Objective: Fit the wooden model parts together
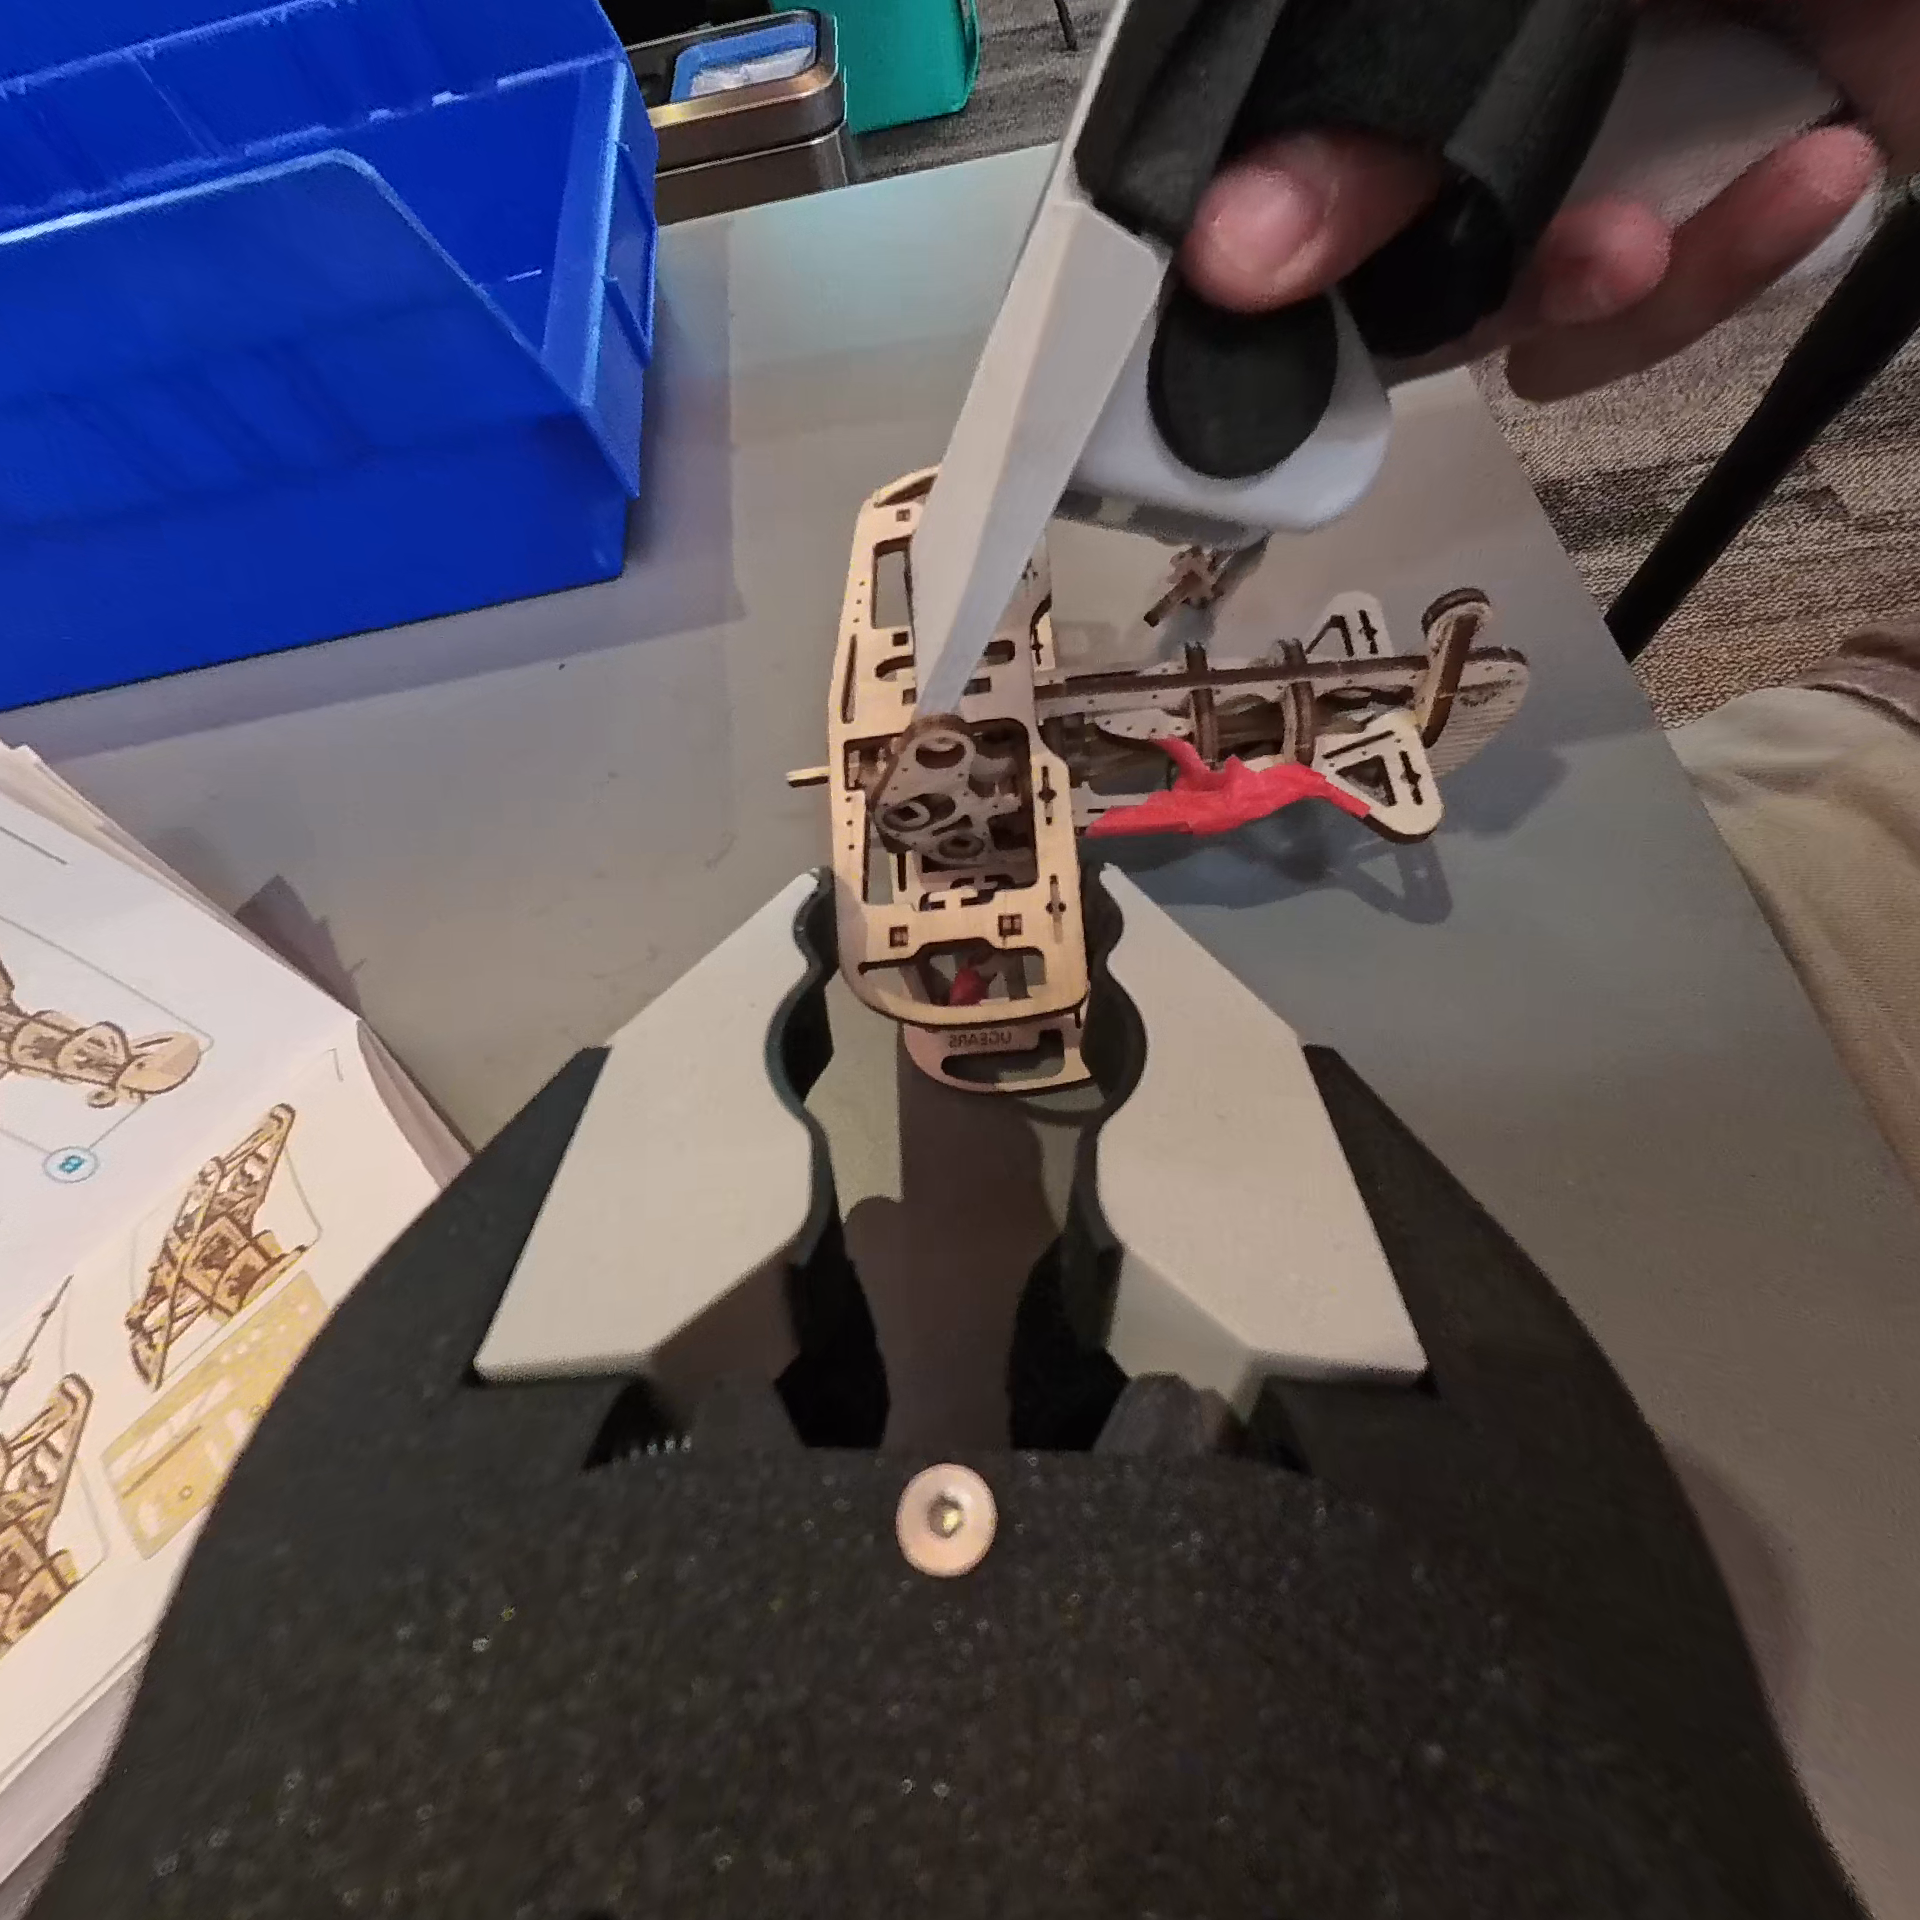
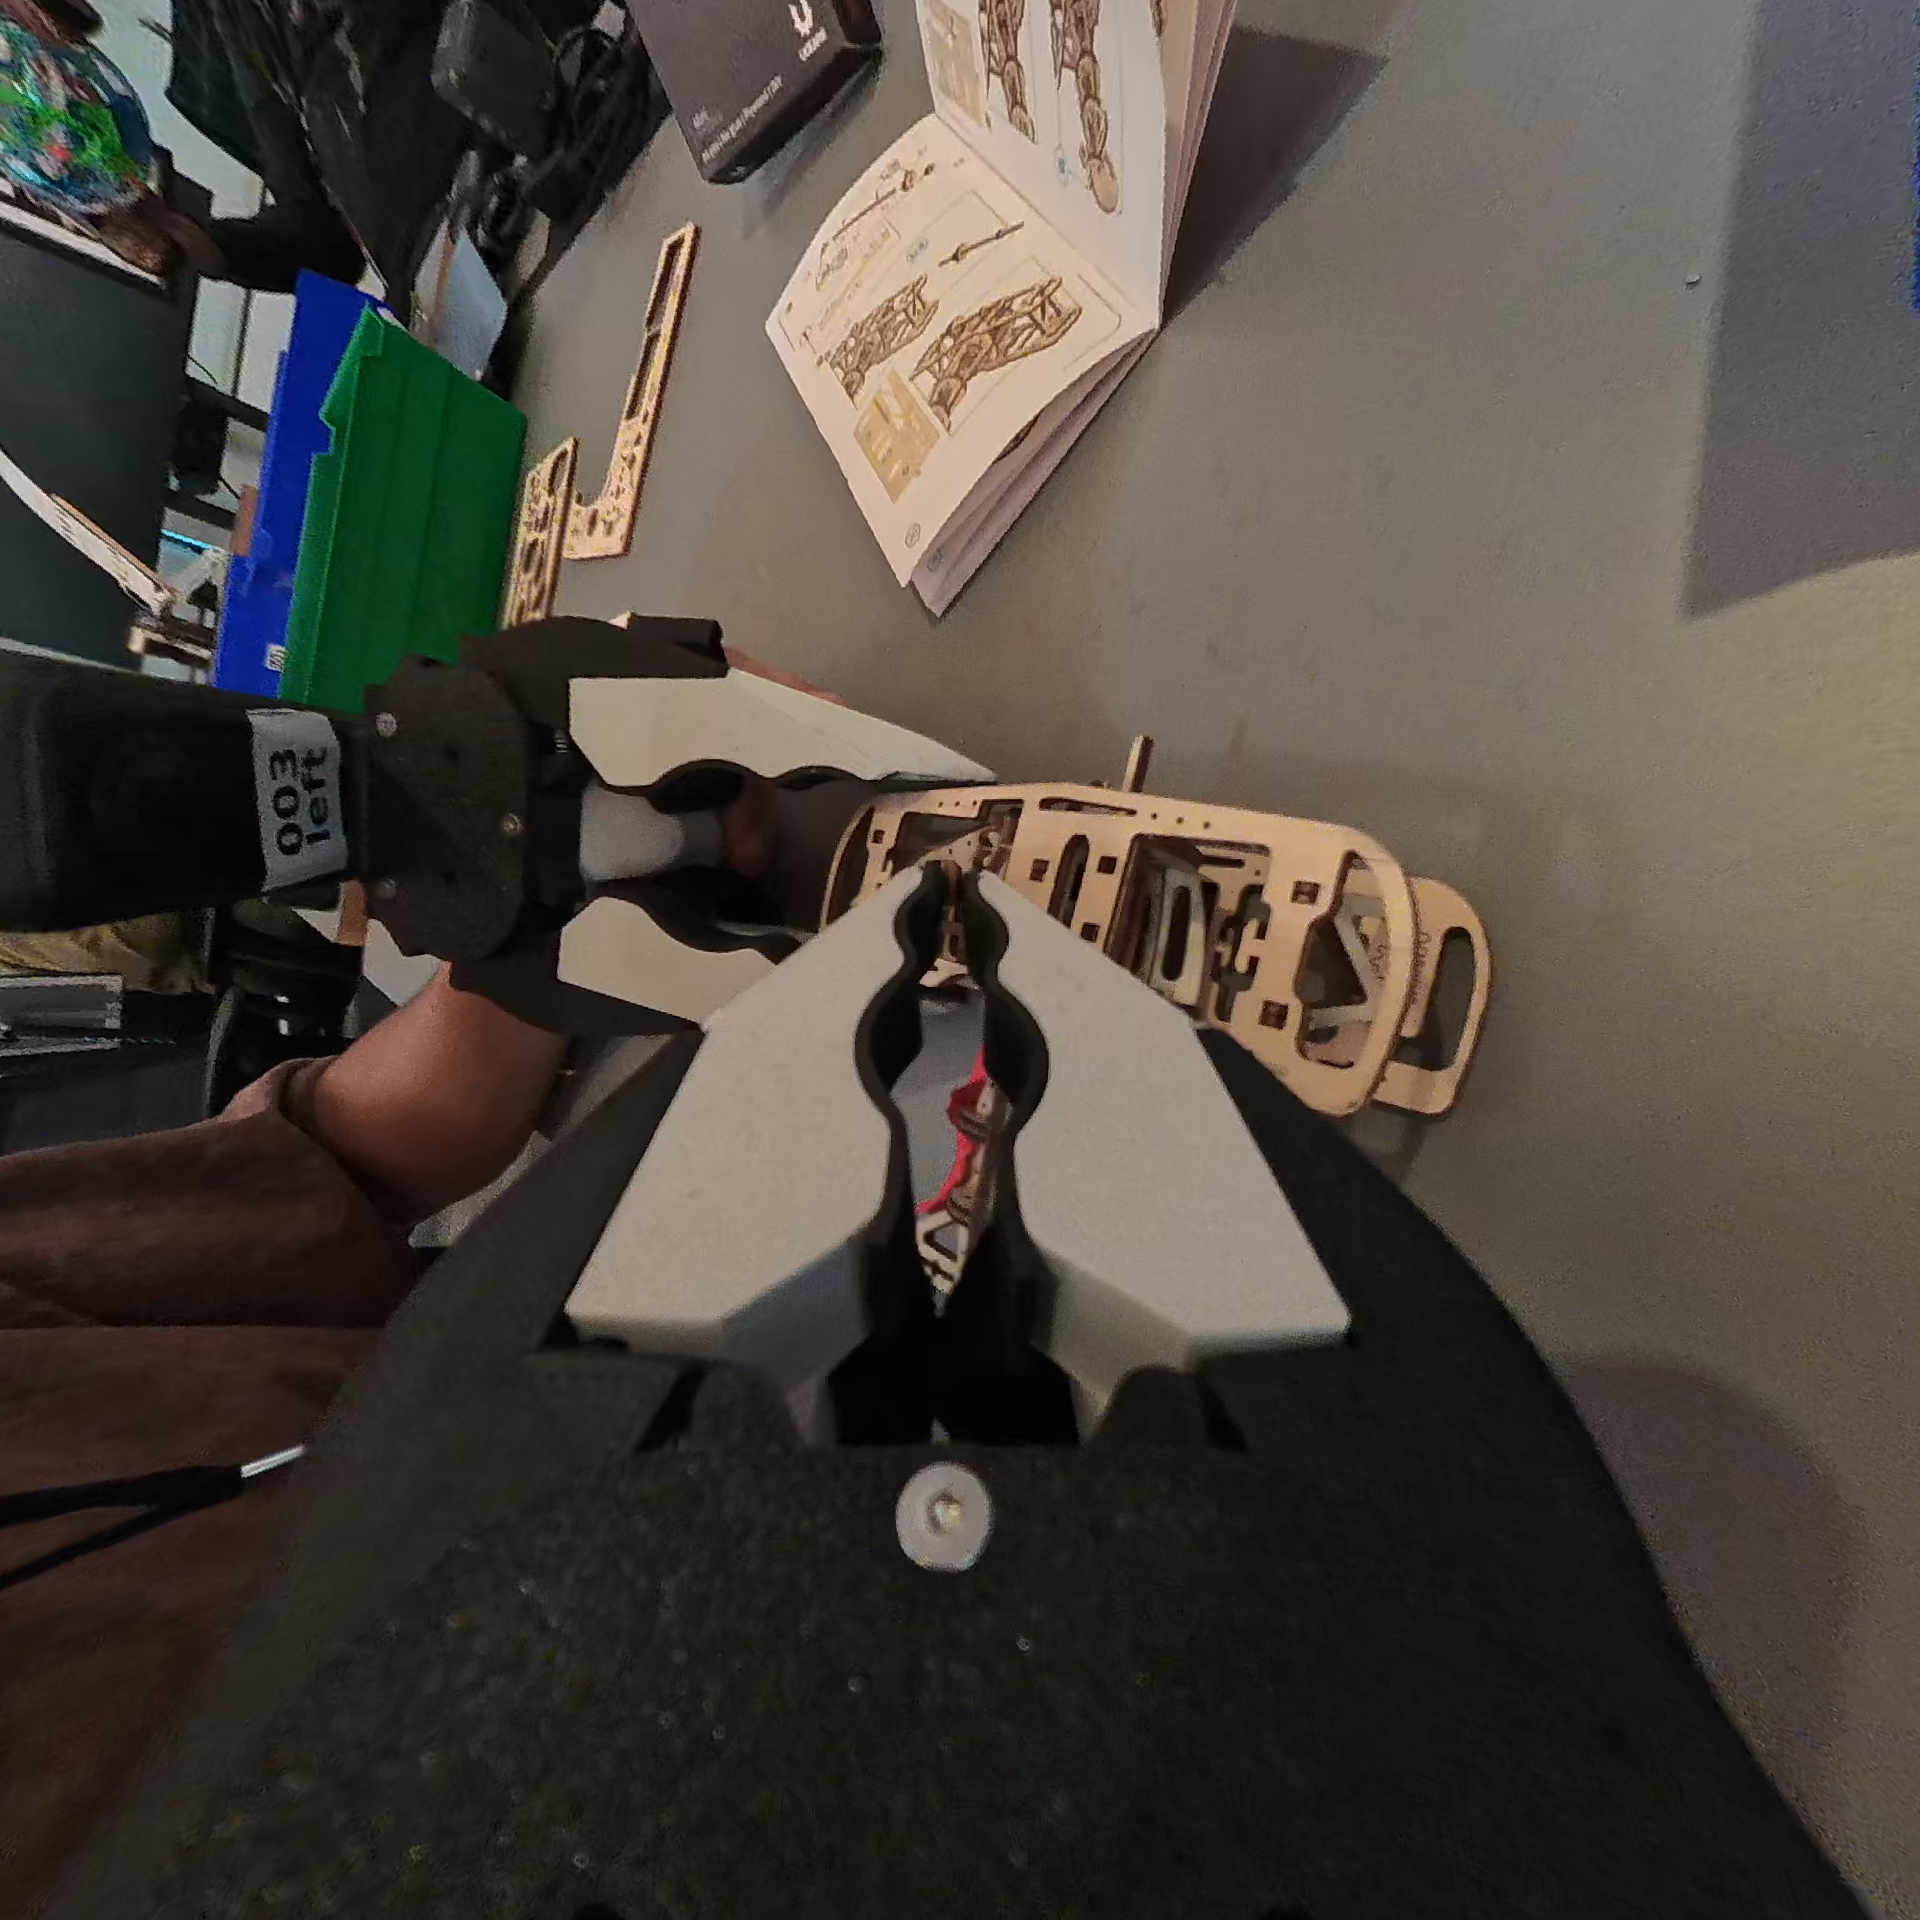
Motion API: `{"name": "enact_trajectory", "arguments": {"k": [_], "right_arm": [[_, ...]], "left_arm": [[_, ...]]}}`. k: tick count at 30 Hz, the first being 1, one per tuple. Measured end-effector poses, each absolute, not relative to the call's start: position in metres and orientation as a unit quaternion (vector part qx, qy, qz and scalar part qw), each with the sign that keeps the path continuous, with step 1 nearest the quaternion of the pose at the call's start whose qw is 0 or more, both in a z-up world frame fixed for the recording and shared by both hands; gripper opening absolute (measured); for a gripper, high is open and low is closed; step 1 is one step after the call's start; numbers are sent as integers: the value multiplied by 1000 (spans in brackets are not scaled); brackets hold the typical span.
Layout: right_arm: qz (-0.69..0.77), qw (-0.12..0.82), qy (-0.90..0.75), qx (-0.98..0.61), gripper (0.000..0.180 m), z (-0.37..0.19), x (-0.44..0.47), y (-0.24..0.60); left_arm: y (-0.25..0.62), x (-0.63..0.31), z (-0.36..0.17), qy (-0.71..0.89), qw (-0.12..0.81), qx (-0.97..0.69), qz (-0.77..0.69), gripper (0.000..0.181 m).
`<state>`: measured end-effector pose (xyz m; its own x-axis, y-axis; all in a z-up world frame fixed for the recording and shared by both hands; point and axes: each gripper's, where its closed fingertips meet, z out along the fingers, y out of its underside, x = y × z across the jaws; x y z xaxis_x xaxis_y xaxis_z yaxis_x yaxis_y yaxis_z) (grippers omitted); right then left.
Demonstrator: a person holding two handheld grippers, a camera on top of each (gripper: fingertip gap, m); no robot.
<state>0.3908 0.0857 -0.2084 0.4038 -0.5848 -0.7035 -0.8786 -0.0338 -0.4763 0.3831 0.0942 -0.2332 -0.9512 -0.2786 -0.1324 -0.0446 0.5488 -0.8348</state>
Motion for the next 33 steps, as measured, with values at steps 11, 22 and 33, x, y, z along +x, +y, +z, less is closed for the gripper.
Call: {"name": "enact_trajectory", "arguments": {"k": [11,22,33], "right_arm": [[167,478,519,-689,2,-206,390,86],[214,505,506,-665,13,-202,386,90],[152,491,472,-716,18,-204,385,92]], "left_arm": [[94,383,-233,870,127,-95,-467,44],[94,383,-233,871,125,-97,-466,44],[94,383,-233,870,127,-97,-465,44]]}}
